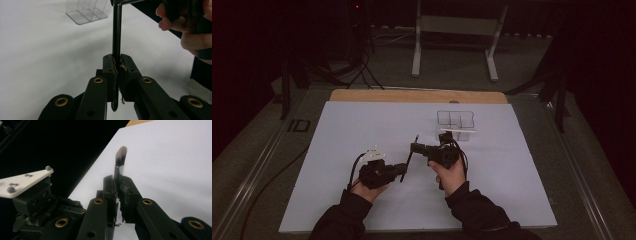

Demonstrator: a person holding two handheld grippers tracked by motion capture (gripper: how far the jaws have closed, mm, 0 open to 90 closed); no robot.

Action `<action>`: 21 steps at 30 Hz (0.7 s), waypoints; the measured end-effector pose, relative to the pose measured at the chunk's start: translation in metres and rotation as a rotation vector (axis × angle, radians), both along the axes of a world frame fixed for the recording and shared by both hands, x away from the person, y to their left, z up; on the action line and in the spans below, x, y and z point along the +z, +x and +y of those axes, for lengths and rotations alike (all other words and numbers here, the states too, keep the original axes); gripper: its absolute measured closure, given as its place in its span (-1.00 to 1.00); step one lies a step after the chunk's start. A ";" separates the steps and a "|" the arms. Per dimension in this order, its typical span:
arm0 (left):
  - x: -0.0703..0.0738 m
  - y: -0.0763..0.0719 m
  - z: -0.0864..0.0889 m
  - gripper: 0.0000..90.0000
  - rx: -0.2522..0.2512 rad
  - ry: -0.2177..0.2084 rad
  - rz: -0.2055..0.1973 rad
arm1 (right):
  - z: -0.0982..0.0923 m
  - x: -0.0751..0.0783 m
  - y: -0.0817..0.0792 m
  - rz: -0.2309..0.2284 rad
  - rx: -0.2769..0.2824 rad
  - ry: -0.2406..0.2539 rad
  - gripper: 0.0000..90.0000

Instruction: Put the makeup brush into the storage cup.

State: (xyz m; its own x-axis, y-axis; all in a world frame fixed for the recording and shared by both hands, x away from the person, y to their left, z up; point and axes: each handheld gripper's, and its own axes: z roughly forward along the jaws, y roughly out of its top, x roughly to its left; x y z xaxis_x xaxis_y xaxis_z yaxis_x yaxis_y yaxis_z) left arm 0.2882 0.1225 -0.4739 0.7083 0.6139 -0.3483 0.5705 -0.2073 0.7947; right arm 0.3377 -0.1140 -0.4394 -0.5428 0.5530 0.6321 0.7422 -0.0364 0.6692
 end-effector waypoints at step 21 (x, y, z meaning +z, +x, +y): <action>-0.003 0.002 0.000 0.21 -0.012 -0.034 0.028 | 0.000 0.006 -0.004 -0.105 0.054 -0.089 0.87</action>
State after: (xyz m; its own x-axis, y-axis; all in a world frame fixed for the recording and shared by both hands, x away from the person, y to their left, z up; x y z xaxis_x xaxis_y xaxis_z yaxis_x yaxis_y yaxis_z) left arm 0.2903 0.1222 -0.4767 0.7051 0.5931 -0.3885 0.5901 -0.1870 0.7854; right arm 0.3336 -0.1136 -0.4333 -0.6340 0.5725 0.5199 0.6669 0.0643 0.7424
